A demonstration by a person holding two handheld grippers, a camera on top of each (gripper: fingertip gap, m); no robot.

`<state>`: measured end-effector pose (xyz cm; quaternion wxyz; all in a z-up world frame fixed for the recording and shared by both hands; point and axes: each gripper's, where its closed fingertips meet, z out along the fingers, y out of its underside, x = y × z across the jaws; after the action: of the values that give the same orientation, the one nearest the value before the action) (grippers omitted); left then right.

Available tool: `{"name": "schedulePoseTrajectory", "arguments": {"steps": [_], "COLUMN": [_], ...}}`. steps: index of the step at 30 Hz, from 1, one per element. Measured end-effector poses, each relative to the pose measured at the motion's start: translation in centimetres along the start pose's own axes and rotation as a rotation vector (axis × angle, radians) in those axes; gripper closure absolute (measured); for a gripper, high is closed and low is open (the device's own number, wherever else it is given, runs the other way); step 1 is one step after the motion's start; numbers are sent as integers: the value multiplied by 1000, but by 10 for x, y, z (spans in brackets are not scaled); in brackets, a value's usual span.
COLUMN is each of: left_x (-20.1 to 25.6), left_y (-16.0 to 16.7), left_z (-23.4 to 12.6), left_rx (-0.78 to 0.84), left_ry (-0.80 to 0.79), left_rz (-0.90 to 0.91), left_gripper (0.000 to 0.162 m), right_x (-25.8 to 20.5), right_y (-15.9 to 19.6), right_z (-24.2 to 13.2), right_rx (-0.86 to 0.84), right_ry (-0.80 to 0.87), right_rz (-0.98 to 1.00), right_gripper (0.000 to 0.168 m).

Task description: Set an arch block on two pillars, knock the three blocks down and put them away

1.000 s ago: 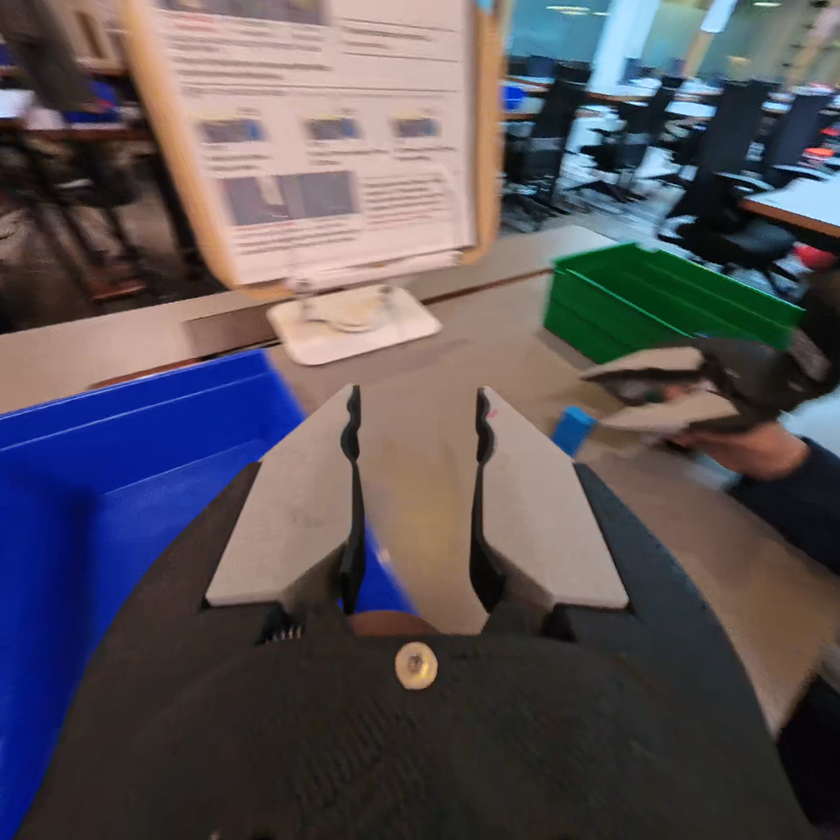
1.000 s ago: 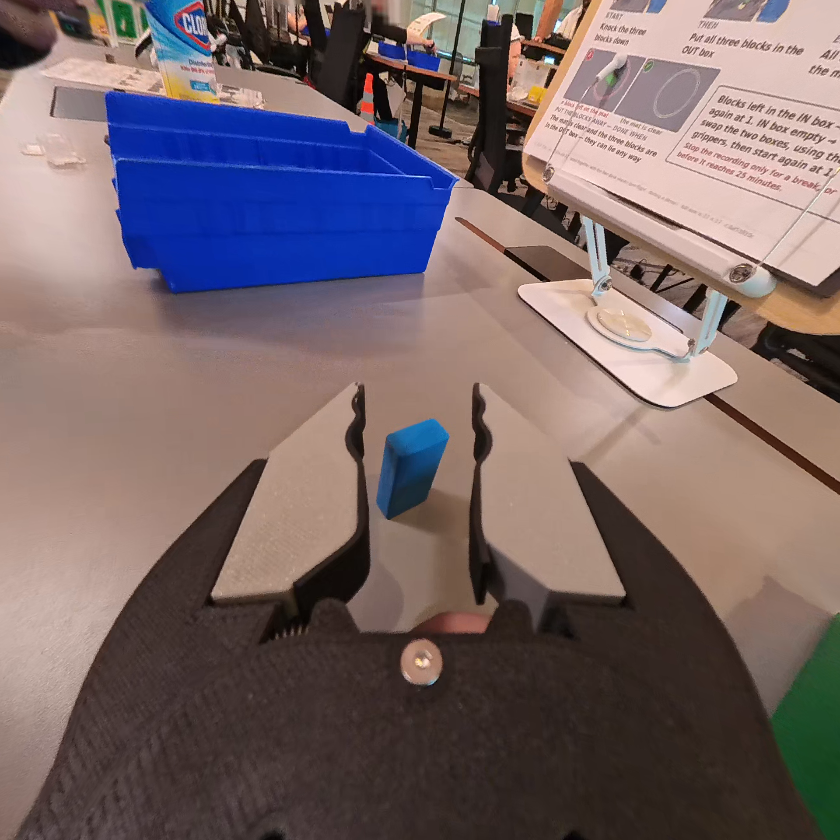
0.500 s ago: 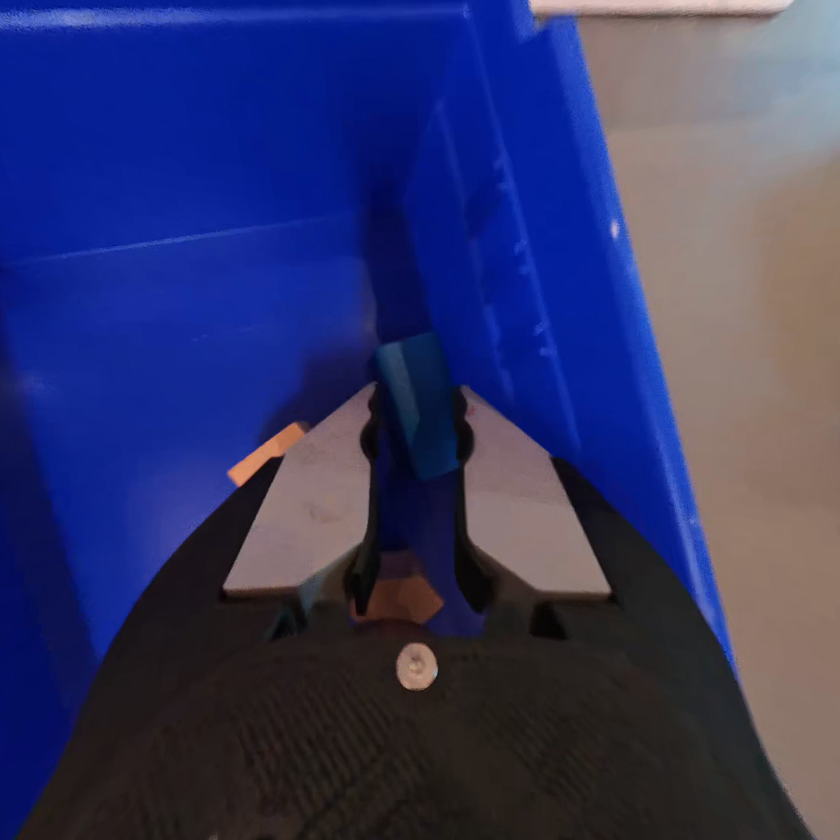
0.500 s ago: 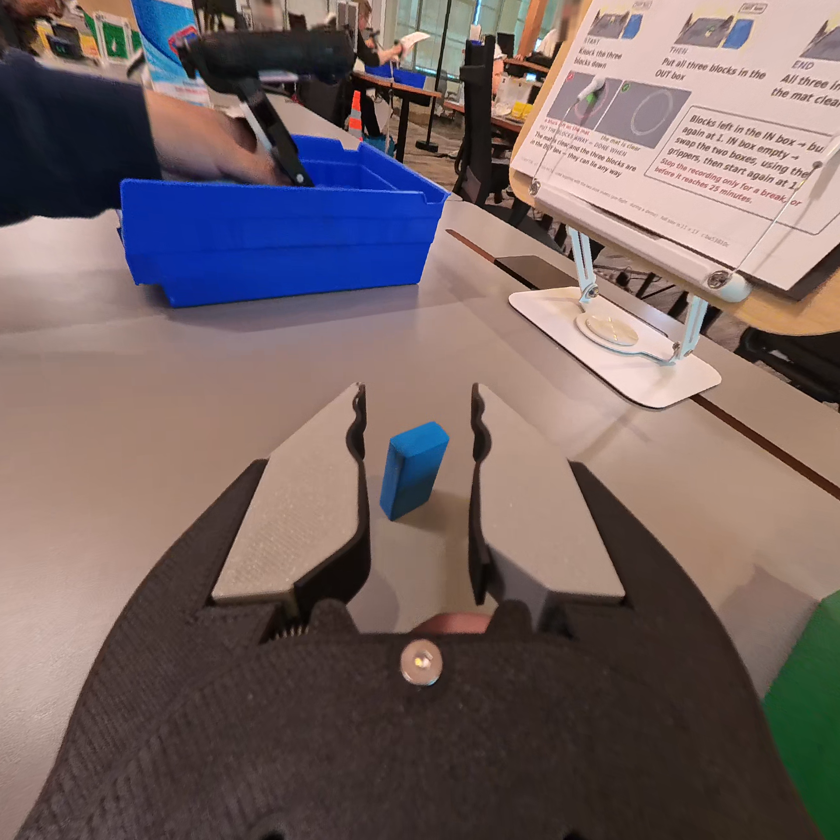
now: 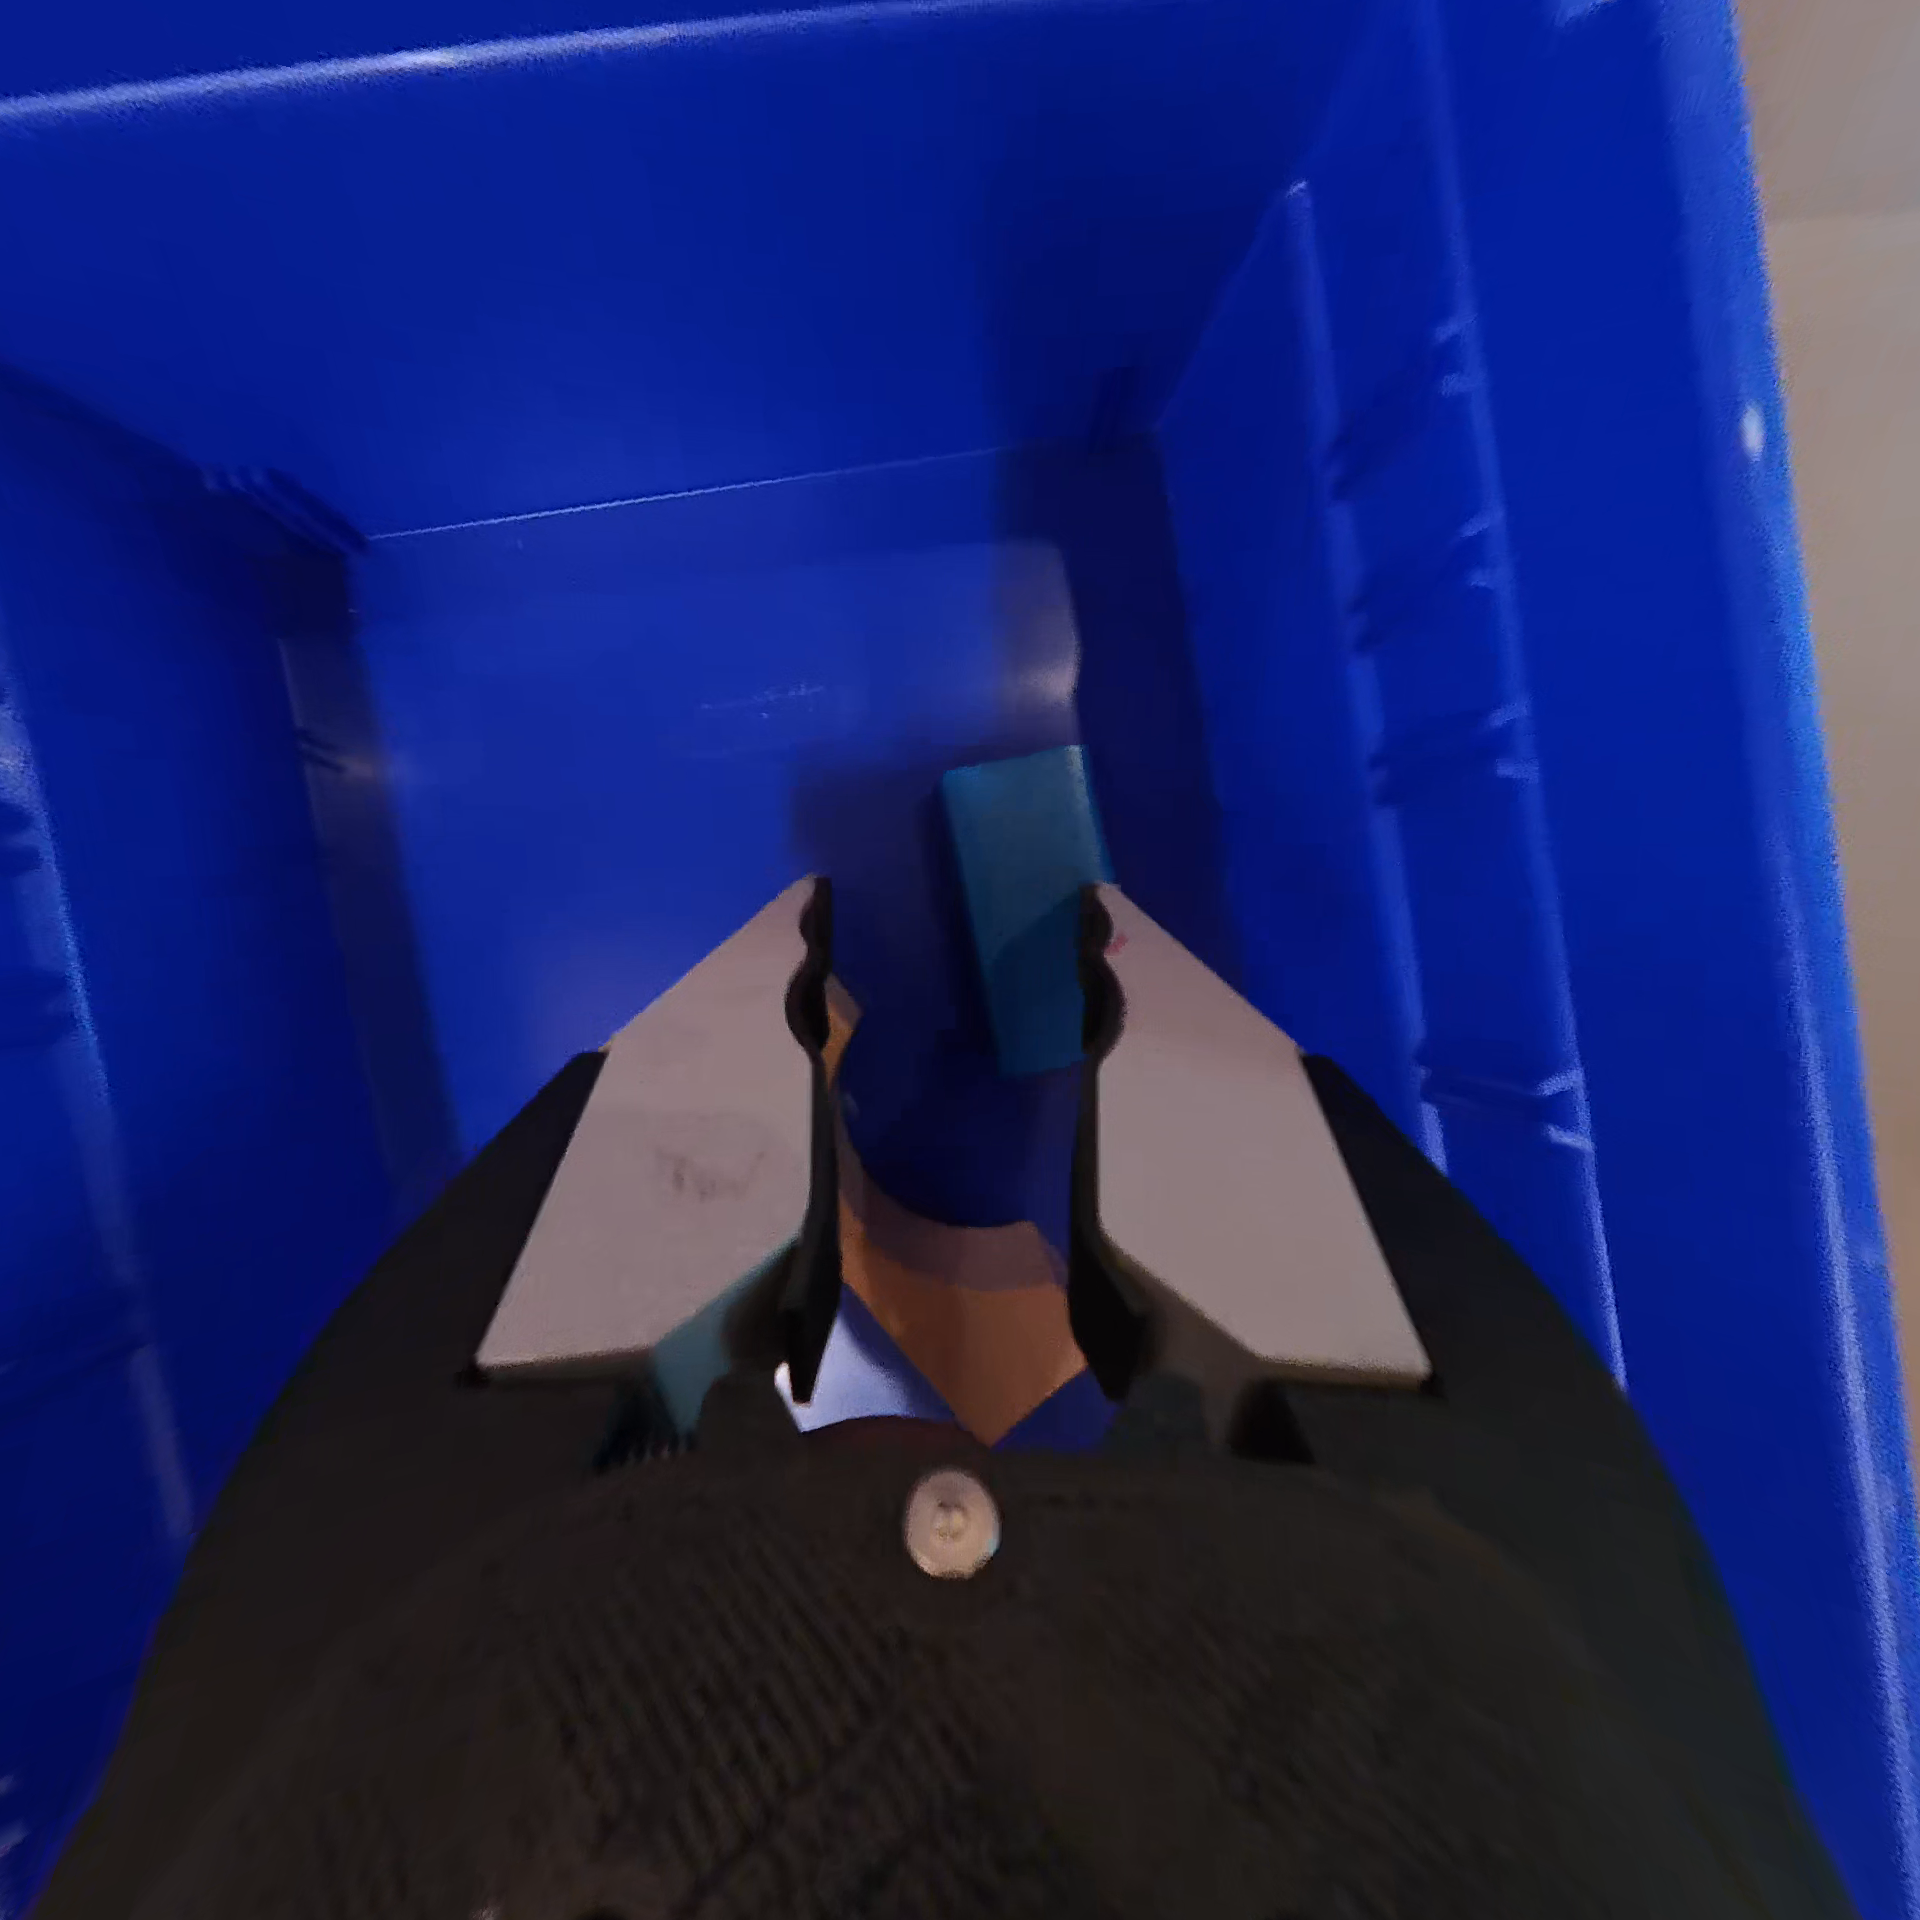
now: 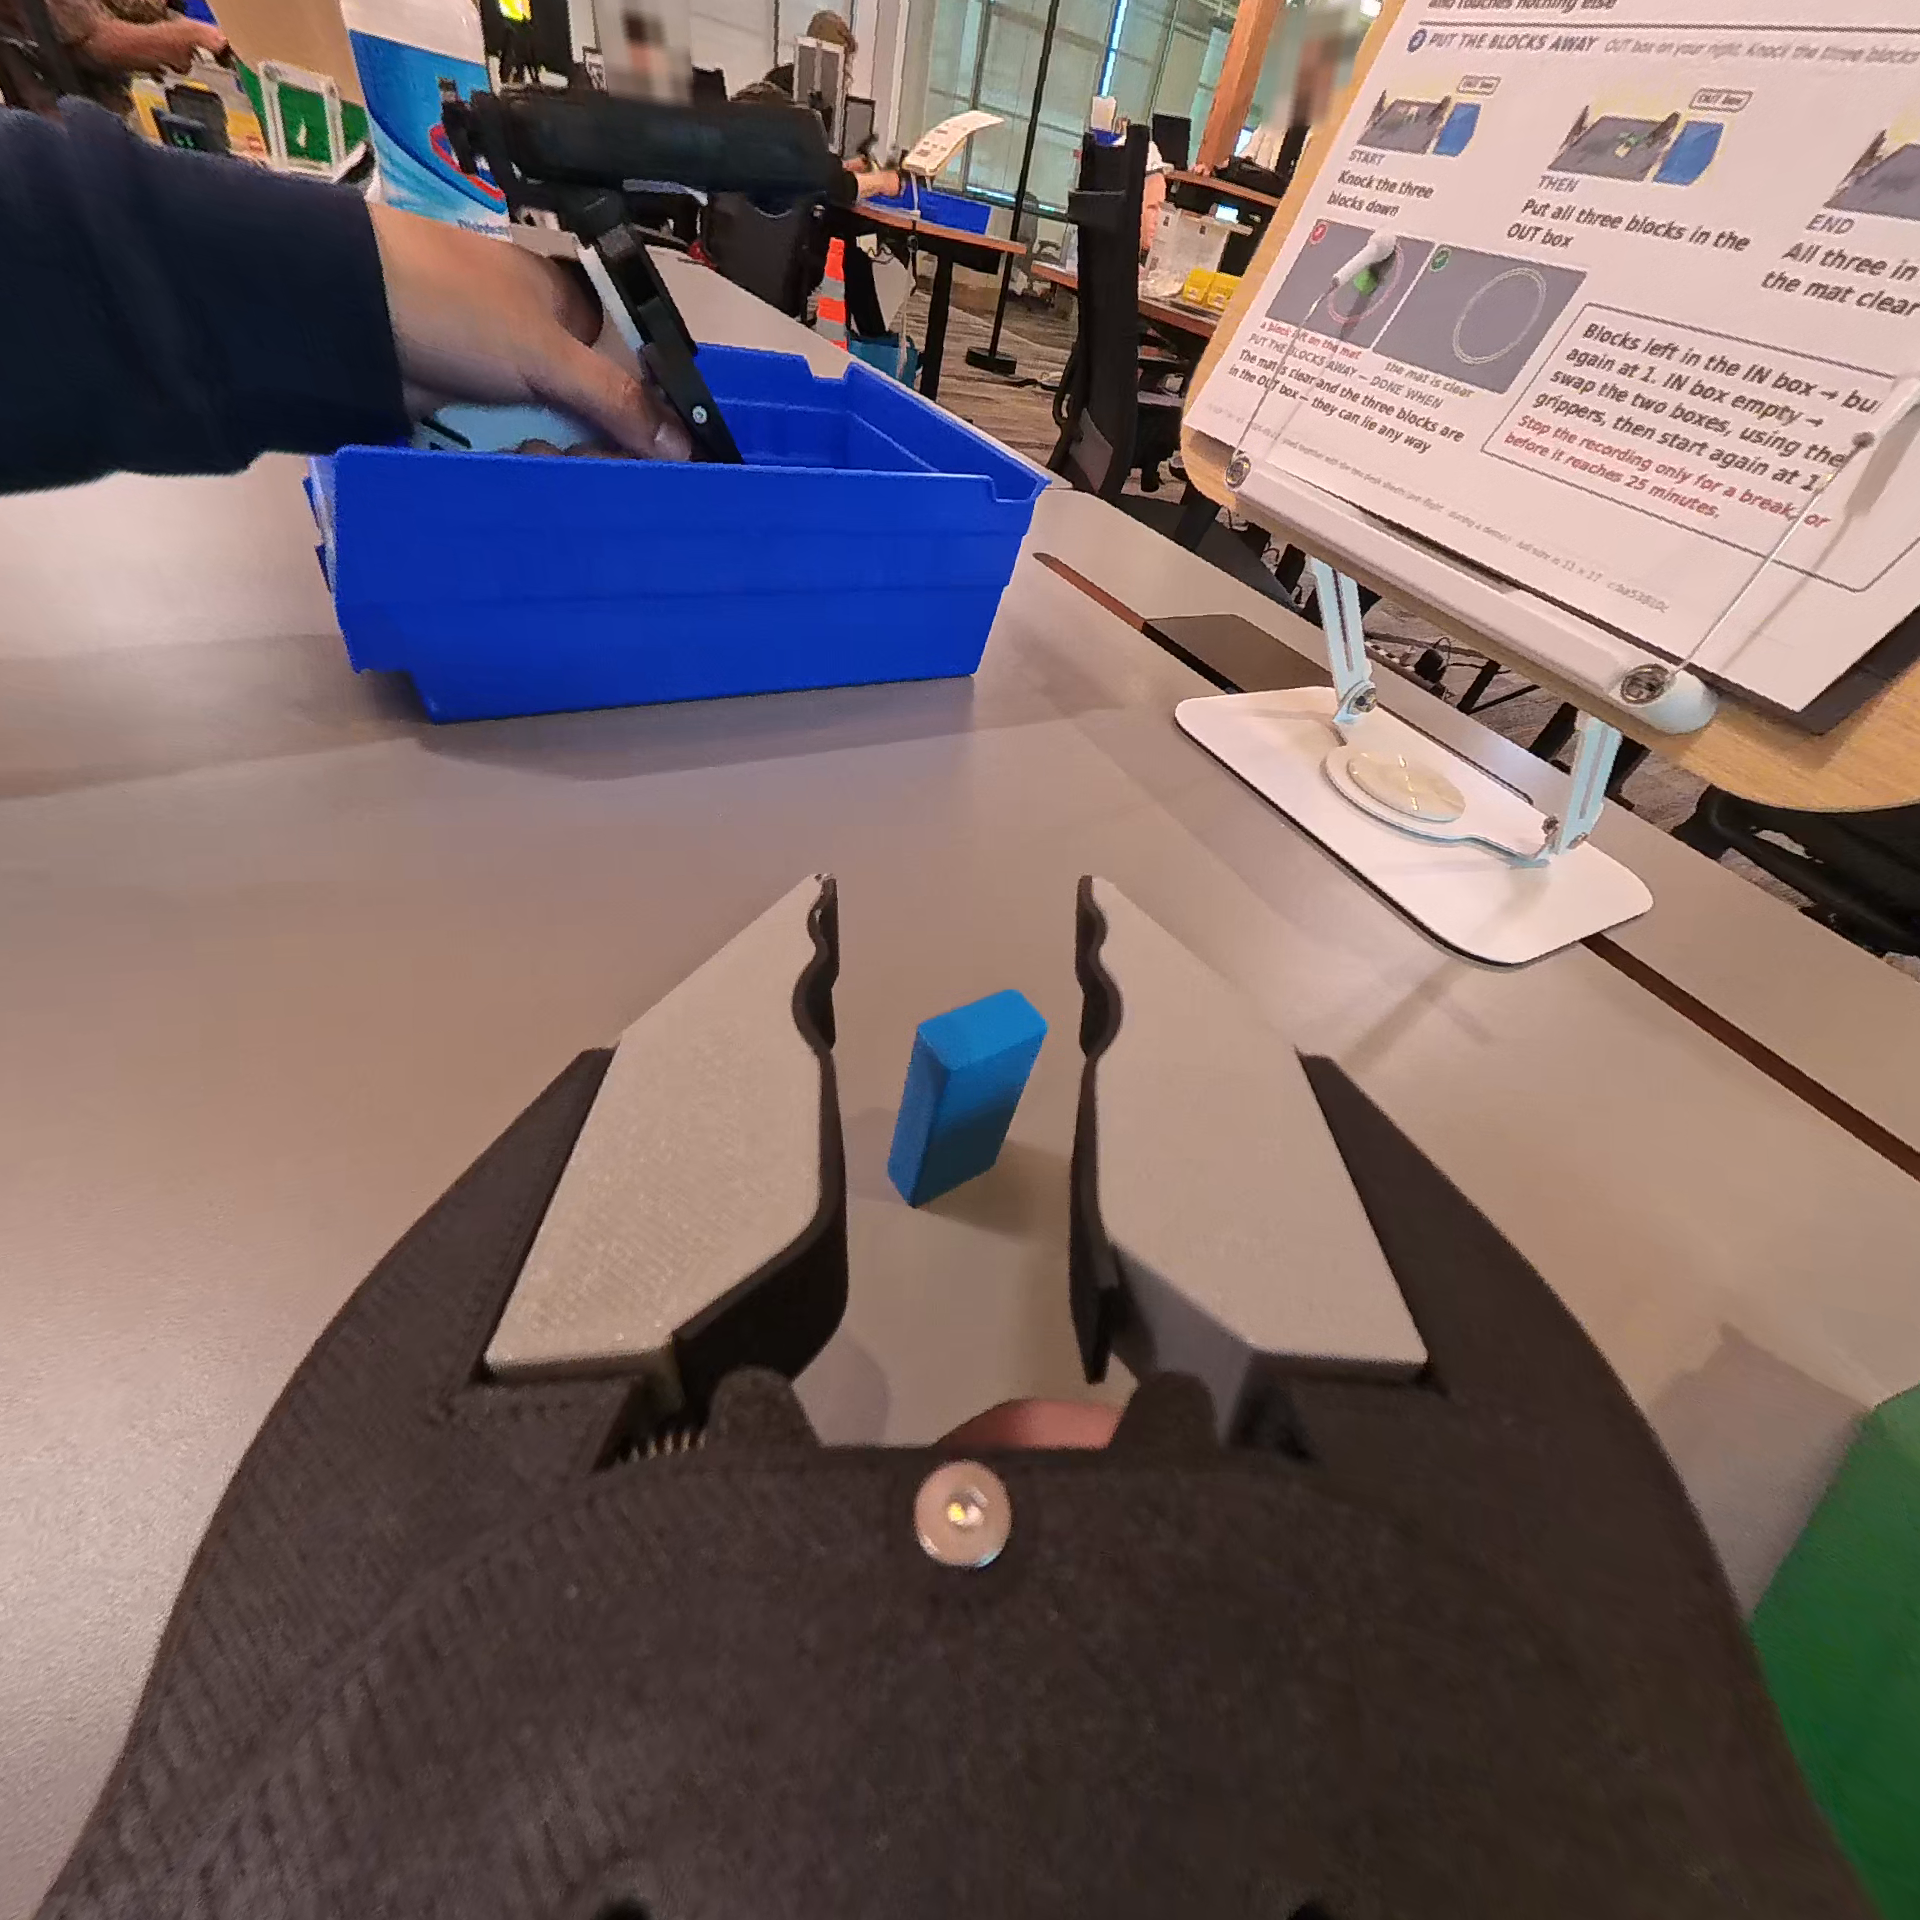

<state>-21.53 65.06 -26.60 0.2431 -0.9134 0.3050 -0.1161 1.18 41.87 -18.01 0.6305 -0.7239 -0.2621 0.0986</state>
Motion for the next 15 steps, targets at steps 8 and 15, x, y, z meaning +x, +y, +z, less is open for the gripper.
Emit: {"name": "schedulePoseTrajectory", "arguments": {"steps": [8, 15], "left_x": [0, 1], "left_y": [5, 0], "left_z": [11, 10], "left_rx": [-55, 7], "left_ry": [-142, -103], "left_rz": [155, 129], "left_gripper": [129, 132], "right_x": [-1, -1], "right_y": [0, -4], "right_z": [0, -2], "right_rx": [-4, 6], "right_ry": [3, 6], "right_rz": [-9, -8], "right_gripper": [126, 126]}}
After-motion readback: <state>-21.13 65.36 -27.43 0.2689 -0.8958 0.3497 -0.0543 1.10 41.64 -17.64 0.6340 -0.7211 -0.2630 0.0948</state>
